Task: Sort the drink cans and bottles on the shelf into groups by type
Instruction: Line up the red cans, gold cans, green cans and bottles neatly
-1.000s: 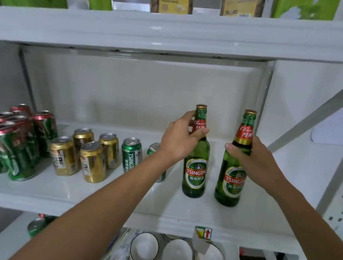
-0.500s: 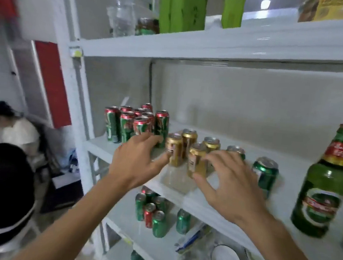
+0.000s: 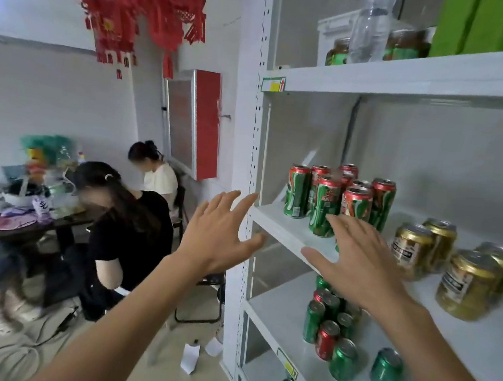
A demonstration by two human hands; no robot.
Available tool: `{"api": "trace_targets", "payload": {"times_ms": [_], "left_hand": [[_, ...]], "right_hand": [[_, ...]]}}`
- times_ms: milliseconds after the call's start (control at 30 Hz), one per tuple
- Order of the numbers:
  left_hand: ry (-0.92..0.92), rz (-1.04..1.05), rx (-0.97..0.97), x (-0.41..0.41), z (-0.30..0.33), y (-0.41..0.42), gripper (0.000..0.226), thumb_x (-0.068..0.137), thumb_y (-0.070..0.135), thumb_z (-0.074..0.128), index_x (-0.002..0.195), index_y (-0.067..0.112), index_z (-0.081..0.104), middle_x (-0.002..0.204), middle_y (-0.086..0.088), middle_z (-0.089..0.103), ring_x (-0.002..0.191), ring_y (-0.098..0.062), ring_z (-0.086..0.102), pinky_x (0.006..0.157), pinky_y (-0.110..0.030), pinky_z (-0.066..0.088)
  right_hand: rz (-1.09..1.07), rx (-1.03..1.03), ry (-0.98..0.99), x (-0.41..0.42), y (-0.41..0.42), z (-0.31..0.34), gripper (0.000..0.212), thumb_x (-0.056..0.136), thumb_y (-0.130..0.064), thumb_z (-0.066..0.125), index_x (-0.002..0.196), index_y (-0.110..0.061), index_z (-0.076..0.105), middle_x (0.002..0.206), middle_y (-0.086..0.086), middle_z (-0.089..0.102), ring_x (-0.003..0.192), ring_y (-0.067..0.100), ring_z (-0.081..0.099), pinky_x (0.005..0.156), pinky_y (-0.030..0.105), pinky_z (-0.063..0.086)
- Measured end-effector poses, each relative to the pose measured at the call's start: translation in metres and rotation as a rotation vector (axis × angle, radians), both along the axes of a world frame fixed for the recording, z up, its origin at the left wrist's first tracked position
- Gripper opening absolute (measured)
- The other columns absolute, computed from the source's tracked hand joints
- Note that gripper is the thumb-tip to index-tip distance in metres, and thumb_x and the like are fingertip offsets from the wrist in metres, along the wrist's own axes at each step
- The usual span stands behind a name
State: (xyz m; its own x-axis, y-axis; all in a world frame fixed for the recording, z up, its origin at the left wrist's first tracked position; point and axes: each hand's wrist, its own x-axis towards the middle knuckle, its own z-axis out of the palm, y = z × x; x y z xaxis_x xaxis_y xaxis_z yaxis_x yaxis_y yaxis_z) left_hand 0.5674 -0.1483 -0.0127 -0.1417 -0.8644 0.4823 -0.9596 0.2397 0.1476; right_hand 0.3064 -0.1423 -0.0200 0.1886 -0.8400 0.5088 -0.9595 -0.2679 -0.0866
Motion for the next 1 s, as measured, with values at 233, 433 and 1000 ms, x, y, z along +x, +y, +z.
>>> {"api": "trace_targets", "payload": {"times_ms": [233, 433, 1000], "left_hand": [[0.026, 0.002, -0.027, 0.014, -0.010, -0.049, 0.080, 0.090, 0.076, 0.036, 0.160, 0.042, 0.018, 0.168, 0.002, 0.028, 0.155, -0.025, 0.025, 0.124, -0.049, 0.020], [0.026, 0.002, -0.046, 0.021, -0.009, -0.089, 0.078, 0.092, 0.073, 0.040, 0.160, 0.041, 0.020, 0.168, 0.003, 0.028, 0.154, -0.024, 0.026, 0.124, -0.048, 0.021], [0.071, -0.221, -0.037, 0.069, -0.018, -0.231, 0.073, 0.095, 0.061, 0.050, 0.160, 0.038, 0.027, 0.165, 0.004, 0.032, 0.151, -0.021, 0.029, 0.120, -0.044, 0.026]], "right_hand": [[0.060, -0.007, -0.143, 0.021, -0.047, -0.007, 0.075, 0.088, -0.074, 0.041, 0.147, -0.027, 0.041, 0.145, -0.011, 0.047, 0.131, 0.015, 0.044, 0.101, 0.037, 0.042], [0.080, -0.036, -0.194, 0.026, -0.103, -0.017, 0.067, 0.088, -0.061, 0.058, 0.144, -0.026, 0.047, 0.144, -0.008, 0.045, 0.134, 0.016, 0.037, 0.099, 0.039, 0.044], [0.040, -0.032, -0.299, 0.097, -0.219, -0.022, 0.056, 0.089, -0.040, 0.070, 0.139, -0.023, 0.052, 0.137, -0.009, 0.049, 0.127, 0.015, 0.045, 0.102, 0.034, 0.041]]}}
